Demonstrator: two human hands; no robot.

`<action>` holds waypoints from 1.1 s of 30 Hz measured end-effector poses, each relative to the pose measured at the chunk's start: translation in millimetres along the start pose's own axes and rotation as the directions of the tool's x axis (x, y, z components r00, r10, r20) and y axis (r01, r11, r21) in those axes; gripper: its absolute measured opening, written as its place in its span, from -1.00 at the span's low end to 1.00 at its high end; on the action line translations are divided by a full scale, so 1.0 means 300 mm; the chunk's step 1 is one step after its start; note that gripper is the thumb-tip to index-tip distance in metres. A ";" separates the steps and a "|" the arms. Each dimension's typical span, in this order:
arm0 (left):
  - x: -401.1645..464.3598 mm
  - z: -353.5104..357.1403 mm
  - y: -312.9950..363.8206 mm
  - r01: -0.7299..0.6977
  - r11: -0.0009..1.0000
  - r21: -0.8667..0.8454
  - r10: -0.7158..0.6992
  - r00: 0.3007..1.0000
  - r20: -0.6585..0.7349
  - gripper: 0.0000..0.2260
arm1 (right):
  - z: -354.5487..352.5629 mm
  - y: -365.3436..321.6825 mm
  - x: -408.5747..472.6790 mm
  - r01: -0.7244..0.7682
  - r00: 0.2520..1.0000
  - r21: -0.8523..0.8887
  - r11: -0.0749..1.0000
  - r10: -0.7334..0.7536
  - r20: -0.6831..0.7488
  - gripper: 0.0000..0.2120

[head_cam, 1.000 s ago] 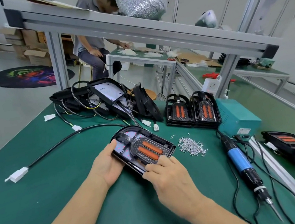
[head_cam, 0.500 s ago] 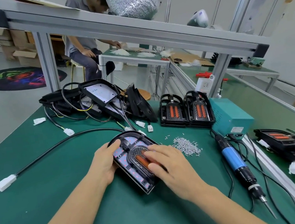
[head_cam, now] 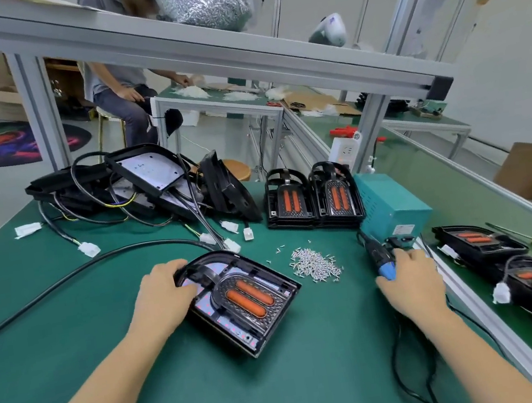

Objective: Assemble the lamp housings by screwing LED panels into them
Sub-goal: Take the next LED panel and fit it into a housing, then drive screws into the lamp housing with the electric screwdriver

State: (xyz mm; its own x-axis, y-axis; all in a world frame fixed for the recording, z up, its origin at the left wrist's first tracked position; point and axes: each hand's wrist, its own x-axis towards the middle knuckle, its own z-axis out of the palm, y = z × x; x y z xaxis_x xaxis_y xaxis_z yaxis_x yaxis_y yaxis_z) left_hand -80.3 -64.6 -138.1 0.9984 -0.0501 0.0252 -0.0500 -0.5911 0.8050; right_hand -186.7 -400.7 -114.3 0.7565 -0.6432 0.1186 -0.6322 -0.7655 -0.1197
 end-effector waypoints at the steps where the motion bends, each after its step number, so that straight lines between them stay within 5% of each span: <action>1: 0.007 -0.008 0.008 0.000 1.000 -0.016 0.000 1.000 -0.006 -0.61 | -0.004 0.018 0.003 -0.043 0.998 -0.001 0.999 0.043 0.042 -0.54; 5: 0.046 -0.026 0.093 -0.169 0.986 -0.014 0.167 0.982 -0.083 -0.66 | -0.011 0.054 0.011 -0.074 0.973 -0.002 0.997 0.072 0.219 -0.64; 9: 0.107 0.043 0.257 -0.357 0.930 0.093 0.347 0.932 0.105 -0.81 | -0.017 0.053 0.013 -0.063 0.974 0.029 0.998 0.056 0.221 -0.70; 15: 0.213 0.211 0.347 -0.444 0.808 0.388 0.225 0.841 0.492 -0.78 | 0.028 0.054 -0.006 -0.048 0.987 0.047 0.998 0.040 0.157 -0.64; 30: 0.224 0.281 0.365 -0.602 0.569 0.560 0.259 0.778 0.572 -0.85 | 0.071 0.056 -0.003 -0.016 0.998 0.068 0.998 0.011 0.064 -0.65; 33: 0.218 0.279 0.367 -0.601 0.600 0.529 0.296 0.780 0.551 -0.84 | 0.072 0.055 0.000 -0.013 0.998 0.046 0.999 0.009 0.067 -0.63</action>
State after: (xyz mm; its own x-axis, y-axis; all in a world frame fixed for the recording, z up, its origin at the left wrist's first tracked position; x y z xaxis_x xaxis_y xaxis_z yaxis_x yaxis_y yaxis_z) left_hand -22.6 -200.3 -97.2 0.7502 -0.6576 -0.0688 -0.6432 -0.7500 0.1542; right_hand -193.6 -413.2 -137.5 0.7601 -0.6478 0.0508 -0.6331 -0.7559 -0.1667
